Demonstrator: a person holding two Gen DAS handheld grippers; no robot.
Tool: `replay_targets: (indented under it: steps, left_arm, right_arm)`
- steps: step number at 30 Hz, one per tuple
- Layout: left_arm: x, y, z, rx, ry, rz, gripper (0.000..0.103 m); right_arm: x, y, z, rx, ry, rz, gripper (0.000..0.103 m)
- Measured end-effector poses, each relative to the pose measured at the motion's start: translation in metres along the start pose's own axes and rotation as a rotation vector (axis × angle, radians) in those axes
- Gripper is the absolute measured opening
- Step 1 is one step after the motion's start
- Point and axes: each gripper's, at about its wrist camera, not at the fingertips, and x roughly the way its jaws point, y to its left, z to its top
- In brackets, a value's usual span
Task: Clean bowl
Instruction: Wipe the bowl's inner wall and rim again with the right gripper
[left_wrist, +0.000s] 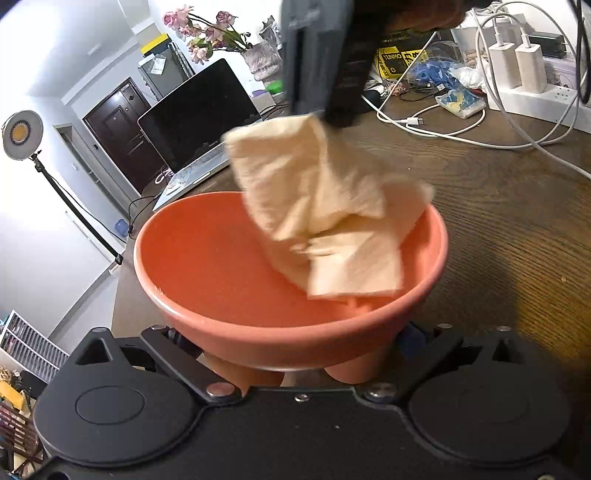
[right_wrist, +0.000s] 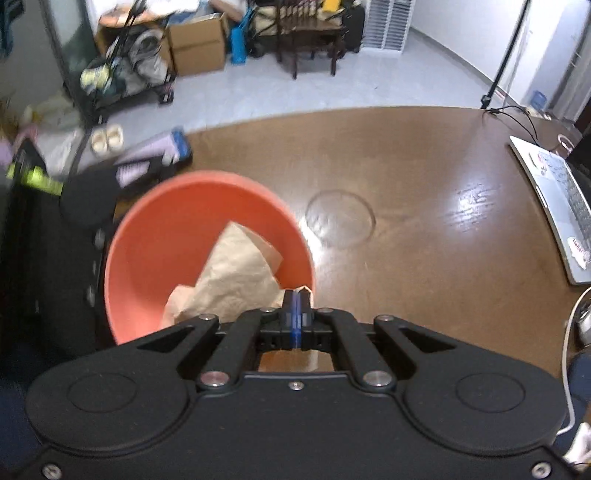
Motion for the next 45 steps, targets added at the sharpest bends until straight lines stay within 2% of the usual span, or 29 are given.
replay_targets:
  steps: [4, 8, 11, 15, 18, 20, 24, 26, 29, 34, 36, 39, 42, 43, 45]
  left_arm:
    - [-0.001, 0.001, -0.001, 0.006, -0.001, 0.000, 0.098]
    - [-0.001, 0.001, 0.000, 0.013, 0.001, -0.001, 0.098]
    - [-0.001, 0.002, 0.000, 0.014, 0.004, 0.001, 0.098]
    - [-0.001, 0.001, 0.000, 0.013, 0.008, 0.004, 0.098]
    - [-0.001, 0.001, 0.000, 0.013, 0.010, 0.005, 0.098]
    - [-0.001, 0.002, 0.000, 0.013, 0.012, 0.006, 0.098]
    - [-0.003, 0.003, -0.002, 0.010, 0.014, 0.007, 0.098]
    - [-0.003, 0.003, -0.002, 0.017, 0.013, 0.009, 0.098]
    - [-0.004, 0.002, -0.003, 0.028, 0.012, 0.010, 0.098]
    - [-0.003, 0.005, -0.002, 0.038, 0.012, 0.009, 0.098]
    - [-0.003, 0.002, -0.002, 0.045, 0.012, 0.010, 0.098]
    - [-0.003, 0.000, 0.003, 0.066, 0.016, -0.007, 0.098]
    - [0.000, 0.000, 0.005, 0.078, 0.016, -0.018, 0.098]
    - [0.001, 0.000, 0.006, 0.082, 0.015, -0.020, 0.098]
    - [0.002, -0.001, 0.007, 0.084, 0.012, -0.027, 0.098]
  right_arm:
    - [-0.015, 0.014, -0.016, -0.037, 0.042, 0.044, 0.000]
    - [-0.020, 0.035, -0.022, -0.074, 0.070, 0.128, 0.001]
    - [-0.021, 0.052, -0.016, -0.079, 0.045, 0.185, 0.001]
    - [-0.019, 0.070, 0.002, -0.089, -0.023, 0.218, 0.001]
    - [-0.016, 0.076, 0.016, -0.122, -0.066, 0.199, 0.001]
    - [-0.012, 0.079, 0.024, -0.157, -0.101, 0.140, 0.001]
    - [-0.005, 0.069, 0.035, -0.183, -0.122, 0.079, 0.001]
    - [-0.004, 0.063, 0.037, -0.237, -0.100, 0.030, 0.001]
    - [0.000, 0.060, 0.036, -0.381, -0.005, -0.036, 0.001]
    - [0.000, 0.059, 0.022, -0.509, 0.144, -0.044, 0.000]
    - [0.002, 0.059, 0.015, -0.536, 0.228, 0.016, 0.000]
    - [0.006, 0.067, 0.013, -0.544, 0.286, 0.067, 0.000]
    - [0.008, 0.078, 0.015, -0.549, 0.318, 0.129, 0.000]
    - [0.005, 0.087, 0.017, -0.537, 0.311, 0.187, 0.000]
    - [0.002, 0.092, 0.020, -0.510, 0.283, 0.224, 0.000]
